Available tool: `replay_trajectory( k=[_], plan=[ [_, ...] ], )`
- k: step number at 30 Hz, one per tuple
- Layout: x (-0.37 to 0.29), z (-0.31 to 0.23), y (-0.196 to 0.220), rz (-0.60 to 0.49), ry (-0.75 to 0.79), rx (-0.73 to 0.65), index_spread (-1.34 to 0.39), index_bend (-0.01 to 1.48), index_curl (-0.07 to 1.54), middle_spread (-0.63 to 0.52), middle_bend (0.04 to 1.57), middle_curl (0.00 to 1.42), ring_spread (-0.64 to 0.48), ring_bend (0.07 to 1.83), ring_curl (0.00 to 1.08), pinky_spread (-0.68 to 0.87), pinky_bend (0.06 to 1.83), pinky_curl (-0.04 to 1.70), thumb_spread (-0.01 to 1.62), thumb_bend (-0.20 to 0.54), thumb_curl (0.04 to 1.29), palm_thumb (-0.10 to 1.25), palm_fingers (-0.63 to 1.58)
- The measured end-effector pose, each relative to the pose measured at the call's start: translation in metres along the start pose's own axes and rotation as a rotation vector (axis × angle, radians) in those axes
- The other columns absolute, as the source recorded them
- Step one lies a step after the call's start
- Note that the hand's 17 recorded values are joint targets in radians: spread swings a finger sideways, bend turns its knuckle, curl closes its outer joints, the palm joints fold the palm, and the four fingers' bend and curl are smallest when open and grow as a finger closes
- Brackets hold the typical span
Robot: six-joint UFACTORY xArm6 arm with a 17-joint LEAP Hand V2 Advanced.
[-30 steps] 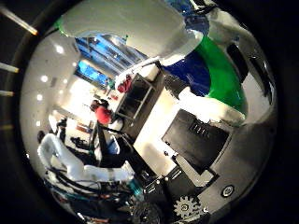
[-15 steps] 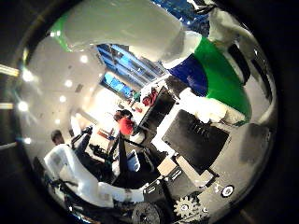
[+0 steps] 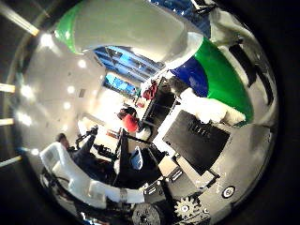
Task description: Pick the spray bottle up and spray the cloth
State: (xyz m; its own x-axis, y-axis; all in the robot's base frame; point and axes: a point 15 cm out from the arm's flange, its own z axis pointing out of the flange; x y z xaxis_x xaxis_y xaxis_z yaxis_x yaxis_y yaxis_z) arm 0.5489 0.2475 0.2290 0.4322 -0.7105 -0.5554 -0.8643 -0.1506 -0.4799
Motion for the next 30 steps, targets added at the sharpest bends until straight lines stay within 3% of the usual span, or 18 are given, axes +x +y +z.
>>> replay_trajectory(
  k=[17, 22, 24, 26, 27, 29, 30],
  plan=[
    [0.017, 0.06, 0.018, 0.013, -0.025, -0.067, -0.29, 1.03, 1.05, -0.14, 1.36, 0.85, -0.27, 1.32, 0.95, -0.14, 1.05, 1.49, 0.87, -0.026, 0.86, 0.94, 1.08],
    [0.016, 0.062, 0.017, 0.013, -0.035, -0.056, -0.29, 0.91, 1.02, -0.14, 1.27, 0.81, -0.25, 1.26, 0.89, -0.17, 1.01, 1.34, 1.0, -0.033, 0.75, 0.88, 1.07],
    [0.016, 0.061, 0.017, -0.004, -0.035, -0.055, -0.31, 0.8, 0.99, -0.14, 1.21, 0.78, -0.23, 1.22, 0.83, -0.22, 0.97, 1.22, 1.02, -0.033, 0.68, 0.84, 1.08],
    [0.017, 0.06, 0.018, -0.019, -0.033, -0.06, -0.33, 0.61, 0.96, -0.15, 1.09, 0.75, -0.23, 1.21, 0.79, -0.29, 0.95, 1.13, 1.03, -0.041, 0.62, 0.79, 0.89],
    [0.016, 0.06, 0.018, -0.026, -0.033, -0.063, -0.34, 0.57, 0.94, -0.15, 1.07, 0.74, -0.23, 1.2, 0.77, -0.32, 0.95, 1.09, 1.03, -0.035, 0.6, 0.79, 0.91],
    [0.015, 0.06, 0.02, -0.038, -0.036, -0.077, -0.38, 0.35, 0.87, -0.16, 0.88, 0.69, -0.24, 1.12, 0.75, -0.35, 0.91, 1.06, 1.04, -0.044, 0.55, 0.73, 0.34],
    [0.015, 0.06, 0.022, -0.049, -0.034, -0.088, -0.41, 0.33, 0.81, -0.15, 0.81, 0.65, -0.24, 1.04, 0.7, -0.32, 0.84, 1.03, 1.03, -0.041, 0.52, 0.71, 0.24]
  ],
)
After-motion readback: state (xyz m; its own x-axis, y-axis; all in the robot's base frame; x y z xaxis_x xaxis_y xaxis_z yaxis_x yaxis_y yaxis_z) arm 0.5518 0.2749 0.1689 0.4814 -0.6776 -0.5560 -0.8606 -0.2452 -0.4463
